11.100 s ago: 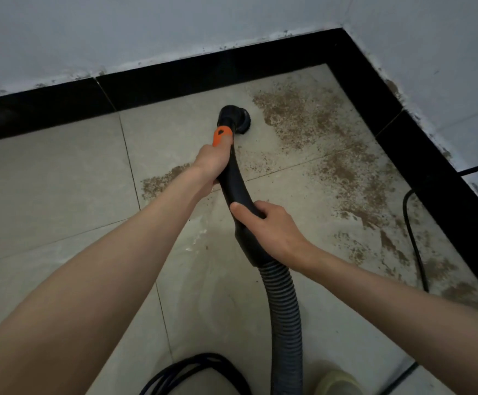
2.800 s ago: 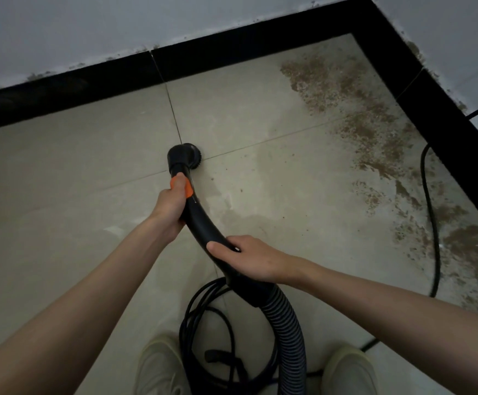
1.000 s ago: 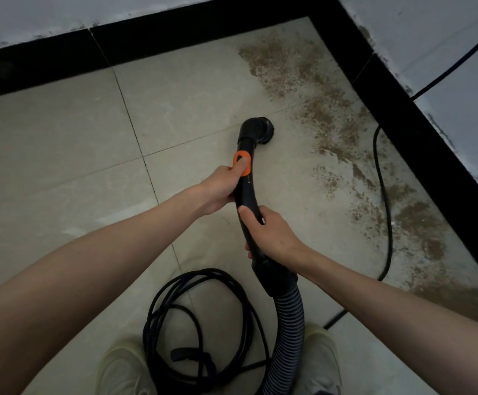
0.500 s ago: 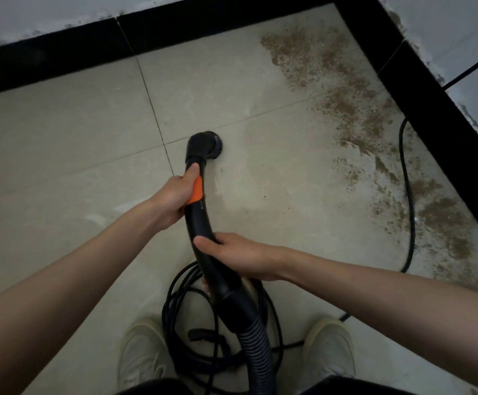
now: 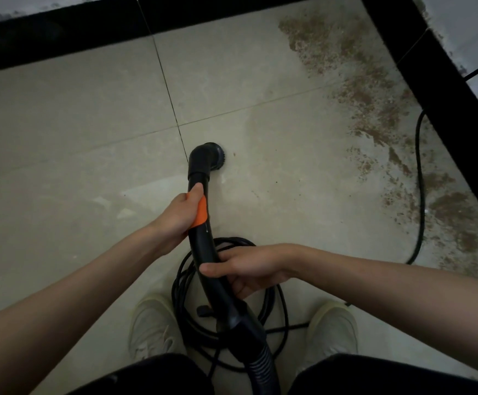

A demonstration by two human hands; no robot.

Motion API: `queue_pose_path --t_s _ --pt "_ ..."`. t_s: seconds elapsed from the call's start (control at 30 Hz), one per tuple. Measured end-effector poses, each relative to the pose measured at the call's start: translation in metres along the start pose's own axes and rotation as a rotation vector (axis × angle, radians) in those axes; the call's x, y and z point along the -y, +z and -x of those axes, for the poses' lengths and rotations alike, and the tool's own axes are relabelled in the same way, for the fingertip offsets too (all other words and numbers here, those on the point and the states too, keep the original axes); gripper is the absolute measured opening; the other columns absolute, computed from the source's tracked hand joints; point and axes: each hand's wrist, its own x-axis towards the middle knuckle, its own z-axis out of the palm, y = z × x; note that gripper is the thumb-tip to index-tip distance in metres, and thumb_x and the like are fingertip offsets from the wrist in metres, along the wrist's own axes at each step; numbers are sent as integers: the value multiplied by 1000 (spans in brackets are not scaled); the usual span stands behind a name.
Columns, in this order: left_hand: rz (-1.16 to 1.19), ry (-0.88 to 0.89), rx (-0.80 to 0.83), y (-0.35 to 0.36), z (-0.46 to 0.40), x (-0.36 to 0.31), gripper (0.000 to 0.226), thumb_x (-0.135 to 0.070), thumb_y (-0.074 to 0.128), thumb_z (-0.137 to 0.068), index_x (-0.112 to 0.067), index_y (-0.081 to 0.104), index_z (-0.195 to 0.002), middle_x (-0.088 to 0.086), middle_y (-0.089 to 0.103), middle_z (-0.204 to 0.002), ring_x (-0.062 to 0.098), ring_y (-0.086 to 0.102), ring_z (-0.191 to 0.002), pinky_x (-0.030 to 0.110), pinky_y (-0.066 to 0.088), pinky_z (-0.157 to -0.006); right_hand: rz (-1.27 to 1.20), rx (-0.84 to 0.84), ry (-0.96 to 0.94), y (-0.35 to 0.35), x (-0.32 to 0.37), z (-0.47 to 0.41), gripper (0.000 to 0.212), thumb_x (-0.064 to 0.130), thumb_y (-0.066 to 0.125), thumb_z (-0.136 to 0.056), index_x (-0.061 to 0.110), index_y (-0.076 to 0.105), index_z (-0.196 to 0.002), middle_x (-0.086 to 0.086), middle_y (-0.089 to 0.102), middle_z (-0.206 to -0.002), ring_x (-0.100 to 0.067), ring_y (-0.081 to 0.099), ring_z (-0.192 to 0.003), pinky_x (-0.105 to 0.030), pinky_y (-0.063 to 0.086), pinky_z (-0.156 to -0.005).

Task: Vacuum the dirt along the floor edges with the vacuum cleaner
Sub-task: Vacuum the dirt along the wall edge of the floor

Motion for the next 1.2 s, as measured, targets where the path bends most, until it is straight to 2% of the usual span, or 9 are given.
queue_pose_path --t_s 0.2,0.3,0.37,0.5,0.63,0.8,0.9,1.07,1.2 --pt "-14 11 34 11 0 -6 36 -44 35 -100 -13 48 -86 10 50 -84 17 49 -70 27 44 -65 -61 -17 -24 -4 -7 8 23 36 45 -102 14 52 -106 -12 64 -108 -27 60 -102 -37 49 -95" --pt "-32 14 52 18 0 -9 37 -44 34 -101 -11 47 -90 10 49 -88 16 48 -71 26 43 -64 -82 -29 -29 -6 -11 11 26 35 44 -102 12 48 -115 -25 59 -129 -30 59 -107 -38 49 -95" --pt "-46 23 54 22 1 -8 39 -44 34 -101 -8 47 -97 11 48 -90 16 48 -71 27 43 -65 -98 -21 -21 -7 -14 12 28 35 44 -102 12 47 -118 -20 61 -120 -28 60 -104 -34 50 -92" --pt "-112 36 64 33 6 -2 45 -46 33 -101 -4 46 -109 10 47 -90 17 48 -74 28 44 -68 -101 29 59 -11 -19 15 19 30 43 -103 14 54 -103 -8 65 -98 -19 65 -86 -28 53 -83" --pt "-178 55 71 47 12 12 45 -47 33 -100 -6 48 -107 5 47 -85 15 49 -73 28 43 -66 -137 84 130 -11 -31 17 17 24 44 -103 14 57 -99 -3 69 -88 -11 69 -73 -25 56 -79" --pt "-231 82 70 48 10 18 50 -50 34 -99 -5 46 -118 2 49 -88 15 50 -77 30 43 -73 -141 51 68 -11 -42 20 17 23 46 -103 13 59 -104 -12 68 -114 -13 69 -94 -26 53 -88" --pt "-240 63 99 48 10 20 49 -51 34 -98 -8 45 -118 3 50 -91 17 52 -80 32 45 -76 -190 -69 41 -22 -43 27 19 17 43 -104 11 60 -111 -22 59 -132 -29 62 -116 -27 55 -86" --pt "-248 50 115 48 10 25 42 -51 29 -100 -14 49 -104 4 54 -89 18 54 -81 35 45 -81 -368 -677 -123 -56 -33 37 35 26 45 -104 -3 59 -117 -17 69 -95 -21 69 -83 -27 58 -72" --pt "-239 43 168 53 6 27 38 -46 25 -101 -21 49 -85 0 50 -76 14 49 -69 32 43 -74 -389 -771 -252 -69 -4 32 45 36 55 -99 -3 56 -120 -13 65 -95 -19 65 -84 -24 56 -68"
